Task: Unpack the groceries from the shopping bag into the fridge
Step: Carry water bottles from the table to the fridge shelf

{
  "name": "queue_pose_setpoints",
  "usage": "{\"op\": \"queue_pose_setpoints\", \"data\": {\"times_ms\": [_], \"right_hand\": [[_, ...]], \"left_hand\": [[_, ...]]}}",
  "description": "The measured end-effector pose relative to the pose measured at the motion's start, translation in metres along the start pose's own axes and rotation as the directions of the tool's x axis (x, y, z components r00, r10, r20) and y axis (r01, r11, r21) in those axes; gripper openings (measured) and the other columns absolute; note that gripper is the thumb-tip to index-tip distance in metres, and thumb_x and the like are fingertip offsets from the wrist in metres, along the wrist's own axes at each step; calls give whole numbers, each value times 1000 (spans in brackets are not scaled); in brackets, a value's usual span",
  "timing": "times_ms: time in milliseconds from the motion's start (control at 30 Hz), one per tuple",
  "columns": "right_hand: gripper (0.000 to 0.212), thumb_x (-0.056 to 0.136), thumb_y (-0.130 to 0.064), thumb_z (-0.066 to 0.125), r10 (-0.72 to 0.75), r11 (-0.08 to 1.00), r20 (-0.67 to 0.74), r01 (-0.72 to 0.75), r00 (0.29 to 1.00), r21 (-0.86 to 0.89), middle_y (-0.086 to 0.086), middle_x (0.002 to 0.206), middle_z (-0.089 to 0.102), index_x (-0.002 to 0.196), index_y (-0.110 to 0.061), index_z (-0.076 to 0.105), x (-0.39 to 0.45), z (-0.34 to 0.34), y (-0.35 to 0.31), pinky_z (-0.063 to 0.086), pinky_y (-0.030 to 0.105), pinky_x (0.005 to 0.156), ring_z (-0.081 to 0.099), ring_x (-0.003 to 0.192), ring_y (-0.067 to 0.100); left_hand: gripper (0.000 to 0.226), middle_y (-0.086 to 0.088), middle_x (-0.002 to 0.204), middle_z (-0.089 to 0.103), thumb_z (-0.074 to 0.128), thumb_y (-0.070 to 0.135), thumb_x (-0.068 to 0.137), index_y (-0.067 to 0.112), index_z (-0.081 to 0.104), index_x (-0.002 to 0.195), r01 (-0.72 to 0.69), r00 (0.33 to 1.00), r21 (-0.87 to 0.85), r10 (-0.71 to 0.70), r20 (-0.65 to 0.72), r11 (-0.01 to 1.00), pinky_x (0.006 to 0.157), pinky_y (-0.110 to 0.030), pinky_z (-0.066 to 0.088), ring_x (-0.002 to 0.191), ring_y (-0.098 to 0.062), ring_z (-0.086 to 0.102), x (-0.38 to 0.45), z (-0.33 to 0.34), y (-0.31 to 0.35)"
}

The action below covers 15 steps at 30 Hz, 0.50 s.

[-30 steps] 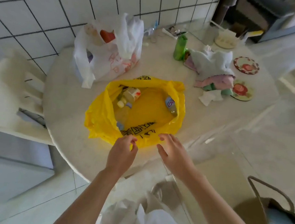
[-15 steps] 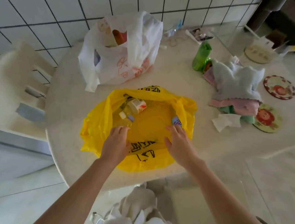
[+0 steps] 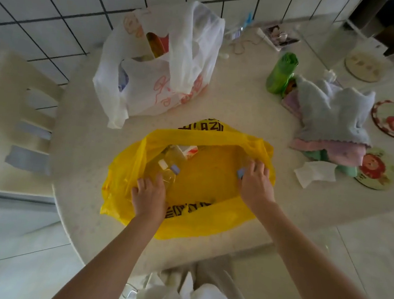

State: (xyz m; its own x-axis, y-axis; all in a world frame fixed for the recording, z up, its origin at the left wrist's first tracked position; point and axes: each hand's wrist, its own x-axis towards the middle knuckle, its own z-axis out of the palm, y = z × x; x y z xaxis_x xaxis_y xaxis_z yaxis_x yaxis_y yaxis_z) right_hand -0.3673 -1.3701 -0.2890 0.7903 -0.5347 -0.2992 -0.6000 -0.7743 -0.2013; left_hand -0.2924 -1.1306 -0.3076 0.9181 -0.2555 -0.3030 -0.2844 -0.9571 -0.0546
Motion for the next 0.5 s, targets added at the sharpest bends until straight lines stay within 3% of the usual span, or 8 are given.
{"op": "queue_pose_setpoints", "data": {"times_ms": [167, 300, 500], "right_hand": [[67, 94, -32, 52, 128, 990, 85, -132, 988, 50, 22, 139, 36, 144, 1, 20, 20, -2, 4, 37, 45, 100, 40, 124, 42], [78, 89, -33, 62, 218, 964, 170, -239, 961, 118, 24, 136, 41, 143, -1, 17, 37, -2, 8, 42, 47, 94, 44, 122, 44], [57, 84, -21, 69, 220, 963, 105, -233, 970, 138, 17, 112, 60, 126, -8, 33, 38, -7, 6, 46, 40, 72, 58, 104, 39]], "left_hand": [[55, -6, 126, 52, 61, 23, 88, 23, 32, 135, 9, 1000, 64, -10, 25, 998, 98, -44, 35, 125, -32, 41, 16, -3, 3], [55, 0, 120, 56, 68, 18, 80, 27, 41, 127, -64, 998, 39, 63, 21, 997, 92, -41, 33, 121, -26, 44, 17, -8, 2], [74, 1, 116, 61, 81, 31, 69, 28, 39, 129, -217, 962, -171, 240, 130, 961, 92, -38, 34, 115, -22, 51, 20, -11, 17]]}}
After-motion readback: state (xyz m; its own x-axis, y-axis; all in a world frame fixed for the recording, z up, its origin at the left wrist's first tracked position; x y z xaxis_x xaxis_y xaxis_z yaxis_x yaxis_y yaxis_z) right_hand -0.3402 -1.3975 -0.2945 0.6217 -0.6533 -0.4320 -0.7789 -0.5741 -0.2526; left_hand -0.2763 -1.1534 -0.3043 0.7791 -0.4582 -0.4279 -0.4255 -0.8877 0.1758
